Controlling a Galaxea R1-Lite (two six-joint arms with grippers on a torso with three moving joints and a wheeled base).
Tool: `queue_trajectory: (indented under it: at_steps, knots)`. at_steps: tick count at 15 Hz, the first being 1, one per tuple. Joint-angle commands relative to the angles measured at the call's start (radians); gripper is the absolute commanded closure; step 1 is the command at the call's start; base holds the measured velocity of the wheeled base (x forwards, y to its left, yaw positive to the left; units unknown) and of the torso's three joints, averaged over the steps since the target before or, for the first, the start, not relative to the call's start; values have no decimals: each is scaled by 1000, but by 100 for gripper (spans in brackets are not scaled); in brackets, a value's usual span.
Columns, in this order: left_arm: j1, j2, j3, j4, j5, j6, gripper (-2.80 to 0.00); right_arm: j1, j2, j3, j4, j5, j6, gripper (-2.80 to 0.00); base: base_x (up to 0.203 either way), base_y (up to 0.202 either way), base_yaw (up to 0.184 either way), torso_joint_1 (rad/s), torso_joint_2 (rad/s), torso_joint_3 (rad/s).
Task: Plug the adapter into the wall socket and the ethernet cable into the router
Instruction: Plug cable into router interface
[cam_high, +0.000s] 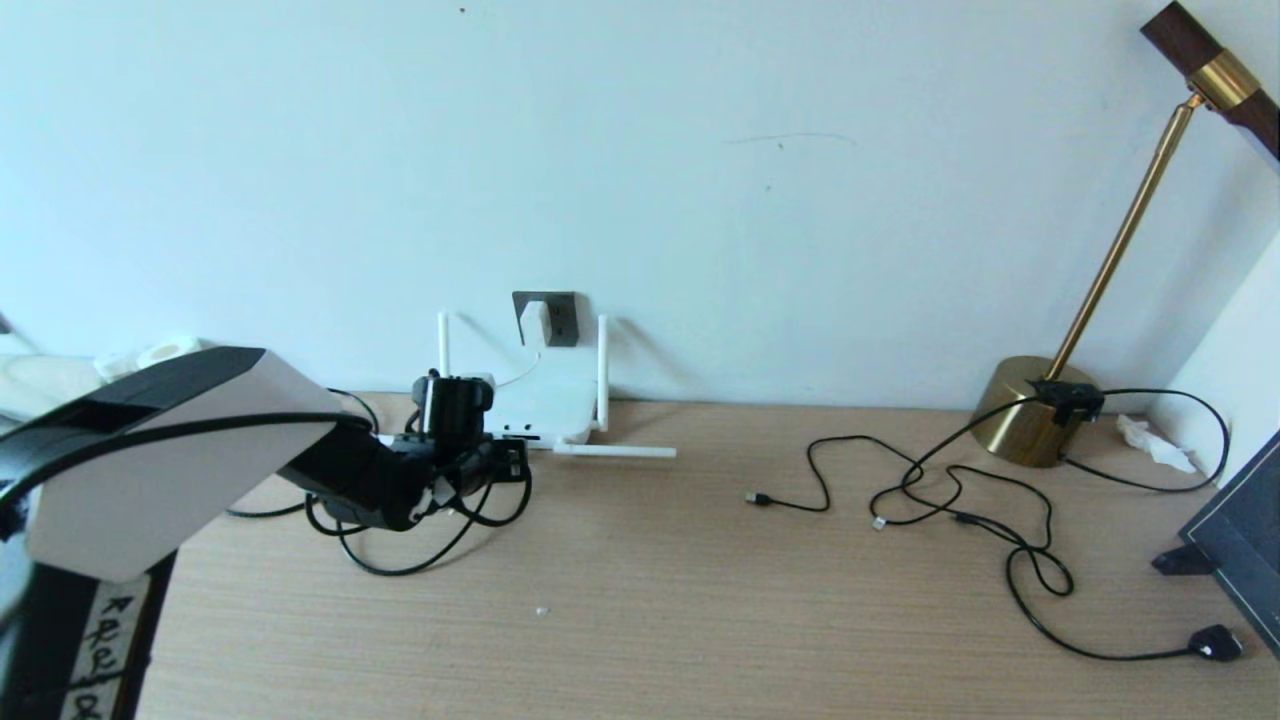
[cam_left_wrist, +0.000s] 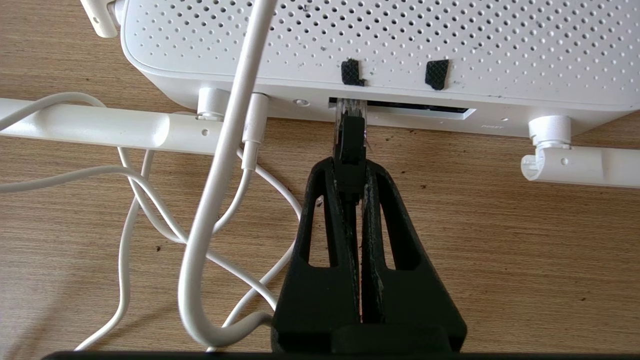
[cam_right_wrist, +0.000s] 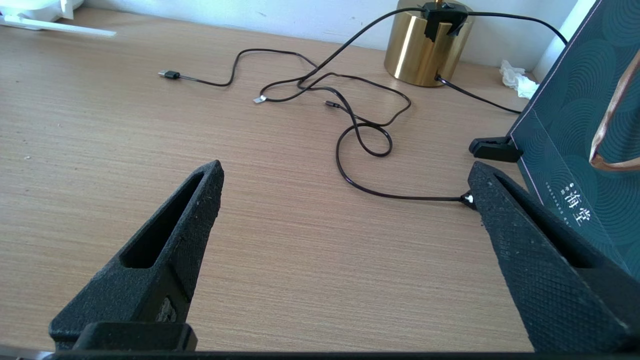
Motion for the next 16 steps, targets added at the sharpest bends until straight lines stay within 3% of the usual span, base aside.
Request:
queue_trajectory:
  at_steps: [1, 16]
  knots:
    - [0, 1, 0, -3, 2, -1, 0, 1, 2, 0, 0, 1, -1, -280, 0, 0, 0, 0, 0, 0]
    - [3, -2, -2, -3, 2, -1, 0, 1, 2, 0, 0, 1, -1, -280, 0, 0, 0, 0, 0, 0]
